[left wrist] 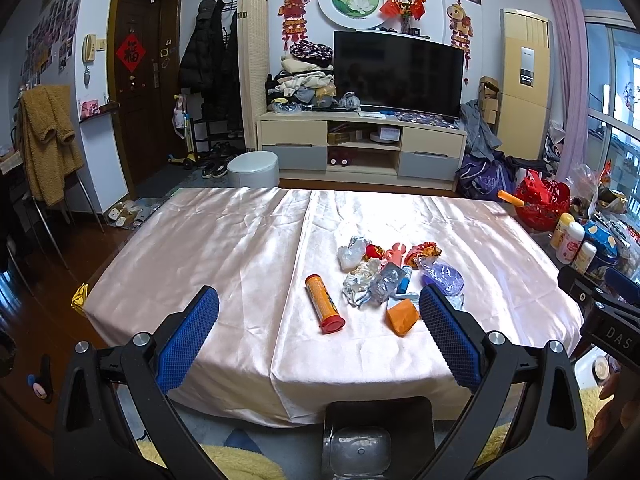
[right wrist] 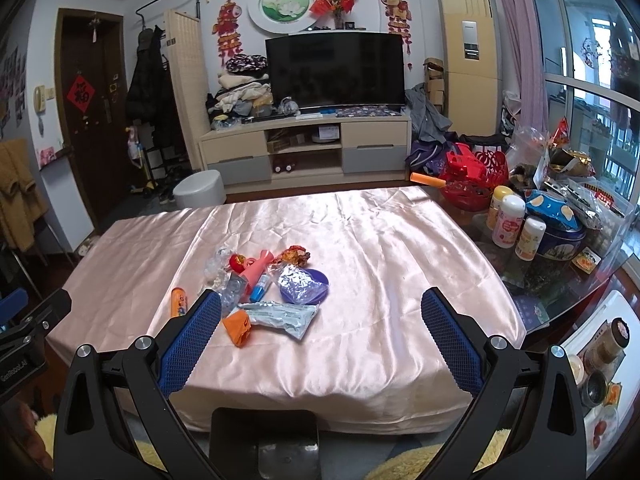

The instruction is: Collect trash

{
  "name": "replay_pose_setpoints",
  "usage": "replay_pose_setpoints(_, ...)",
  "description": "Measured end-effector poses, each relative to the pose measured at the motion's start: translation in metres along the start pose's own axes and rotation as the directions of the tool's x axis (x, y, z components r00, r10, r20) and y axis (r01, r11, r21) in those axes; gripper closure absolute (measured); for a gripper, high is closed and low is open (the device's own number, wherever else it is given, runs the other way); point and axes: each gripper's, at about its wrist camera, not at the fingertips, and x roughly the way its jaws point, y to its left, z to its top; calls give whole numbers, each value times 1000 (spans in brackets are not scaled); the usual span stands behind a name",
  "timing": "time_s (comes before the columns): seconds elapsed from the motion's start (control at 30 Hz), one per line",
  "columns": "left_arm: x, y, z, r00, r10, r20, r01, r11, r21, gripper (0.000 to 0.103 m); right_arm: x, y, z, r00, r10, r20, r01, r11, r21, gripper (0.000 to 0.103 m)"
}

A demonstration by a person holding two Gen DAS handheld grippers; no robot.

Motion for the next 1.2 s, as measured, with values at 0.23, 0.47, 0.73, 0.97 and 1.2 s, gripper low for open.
replay_pose_setpoints(0.23, 0, 0, 0, 1000, 0, 0, 0, 1000, 0, 8, 4, 3, -1, 1000, 4, -6, -4, 1000, 2, 3)
replay_pose_setpoints(0.47, 0, 0, 0, 1000, 0, 0, 0, 1000, 0, 8, 5, 1, -2, 1000, 7, -9, -7, 1000, 5, 3)
replay_pose_setpoints(0.73, 0, -1, 0, 1000, 0, 0, 0, 1000, 1, 8, 6, 0, -2, 1000, 7, -10, -7, 1000, 9, 3)
replay_pose_setpoints(0.97, 0, -1, 0, 1000, 1, 0, -1, 1000, 1, 8, 8, 0, -4, 1000, 7, -12, -7, 1000, 11, 3)
replay_pose_setpoints(1.2, 5, 0, -2, 1000, 7, -11, -7, 1000, 3, 8, 13, -3, -7, 1000, 8, -26, -7, 1000, 17, 3)
